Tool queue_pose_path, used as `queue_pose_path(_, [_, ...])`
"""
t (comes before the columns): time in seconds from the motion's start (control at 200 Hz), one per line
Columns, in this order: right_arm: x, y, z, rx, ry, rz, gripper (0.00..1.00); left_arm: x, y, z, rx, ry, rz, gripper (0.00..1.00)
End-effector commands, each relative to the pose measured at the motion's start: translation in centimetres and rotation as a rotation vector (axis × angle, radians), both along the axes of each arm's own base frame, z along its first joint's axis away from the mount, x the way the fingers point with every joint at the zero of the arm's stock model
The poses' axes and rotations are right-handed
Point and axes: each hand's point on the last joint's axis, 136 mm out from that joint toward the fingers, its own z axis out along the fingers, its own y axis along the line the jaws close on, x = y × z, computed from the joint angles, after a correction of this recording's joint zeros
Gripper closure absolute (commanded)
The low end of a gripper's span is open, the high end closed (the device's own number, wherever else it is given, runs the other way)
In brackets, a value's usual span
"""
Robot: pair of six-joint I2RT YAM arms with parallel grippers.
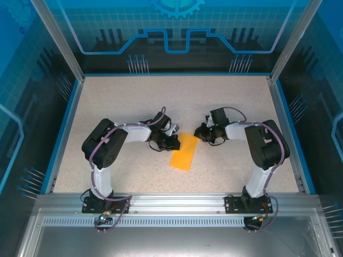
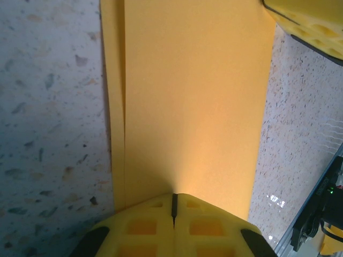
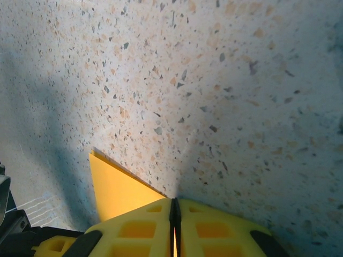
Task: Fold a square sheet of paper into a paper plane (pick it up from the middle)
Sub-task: Fold the square sheet of paper in half at the center of the table.
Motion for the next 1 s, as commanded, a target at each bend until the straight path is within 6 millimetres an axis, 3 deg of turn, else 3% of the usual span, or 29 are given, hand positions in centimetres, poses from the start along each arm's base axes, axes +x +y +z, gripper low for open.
queue_pose_path(0.0, [0.6, -0.1, 1.7, 0.032, -0.022, -0.001, 0.88, -4.0, 6.4, -7.5, 0.351, 0.132, 0.028, 1.00])
queue_pose_path(0.1, [0.9, -0.1, 2.2, 0.044, -0.038, -0.005, 0.88, -3.9, 6.3, -7.4, 0.349, 0.129, 0.030, 1.00])
queue_pose_path(0.325, [0.1, -0.5, -0.7, 0.014, 0.024, -0.014, 0.88, -3.9, 6.3, -7.4, 0.348, 0.131, 0.030, 1.00])
queue_pose_path(0.545, [-1.9, -2.8, -3.7, -0.124, 0.161, -0.061, 0.88, -4.1, 6.4, -7.6, 0.351, 0.132, 0.031, 1.00])
queue_pose_path(0.655, [-1.6, -2.6, -3.7, -0.099, 0.194, -0.069, 0.88, -4.0, 6.4, -7.6, 0.351, 0.133, 0.032, 1.00])
queue_pose_path(0.81, [-1.2, -1.3, -2.1, 0.037, 0.125, -0.066, 0.88, -4.0, 6.3, -7.5, 0.348, 0.132, 0.032, 1.00])
queue_pose_path(0.995, [0.0, -0.4, 5.0, 0.127, -0.070, -0.007, 0.87, -4.0, 6.4, -7.4, 0.346, 0.130, 0.034, 1.00])
